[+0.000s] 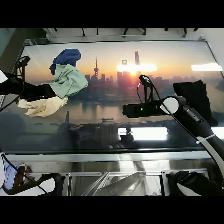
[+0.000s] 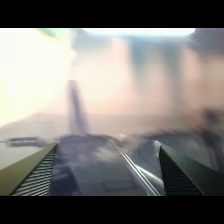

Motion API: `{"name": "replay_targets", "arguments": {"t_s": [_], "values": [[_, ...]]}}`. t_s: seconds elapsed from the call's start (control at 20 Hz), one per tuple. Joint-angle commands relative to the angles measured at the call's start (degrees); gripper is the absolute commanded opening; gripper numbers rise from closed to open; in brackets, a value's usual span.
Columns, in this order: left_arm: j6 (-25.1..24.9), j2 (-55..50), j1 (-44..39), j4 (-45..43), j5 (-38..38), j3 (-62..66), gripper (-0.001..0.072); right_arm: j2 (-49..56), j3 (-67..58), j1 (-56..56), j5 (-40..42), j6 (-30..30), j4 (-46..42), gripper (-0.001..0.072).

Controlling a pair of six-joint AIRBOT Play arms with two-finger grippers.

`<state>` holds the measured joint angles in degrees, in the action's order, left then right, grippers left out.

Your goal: Fold the shirts.

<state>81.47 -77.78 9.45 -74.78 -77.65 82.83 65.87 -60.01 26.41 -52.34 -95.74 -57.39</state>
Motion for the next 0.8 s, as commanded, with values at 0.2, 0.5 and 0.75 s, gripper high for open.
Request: {"name": "replay_targets", "arguments": {"t_s": [0.2, 0.5, 0.75], "values": [[2.99, -18.69, 14.01, -1.84, 4.13, 6.95, 0.0695, 0.24, -0.07, 0.04, -0.02, 0.00, 0.02, 0.0020], [2.64, -30.80, 15.34, 4.31, 8.13, 11.87, 0.0649, 0.24, -0.07, 0.04, -0.02, -0.02, 0.24, 0.0020], [3.48, -30.45, 15.74, 6.78, 5.44, 9.92, 0.0016, 0.72, -0.07, 0.04, 2.69, -0.04, 1.81, 0.0020]]}}
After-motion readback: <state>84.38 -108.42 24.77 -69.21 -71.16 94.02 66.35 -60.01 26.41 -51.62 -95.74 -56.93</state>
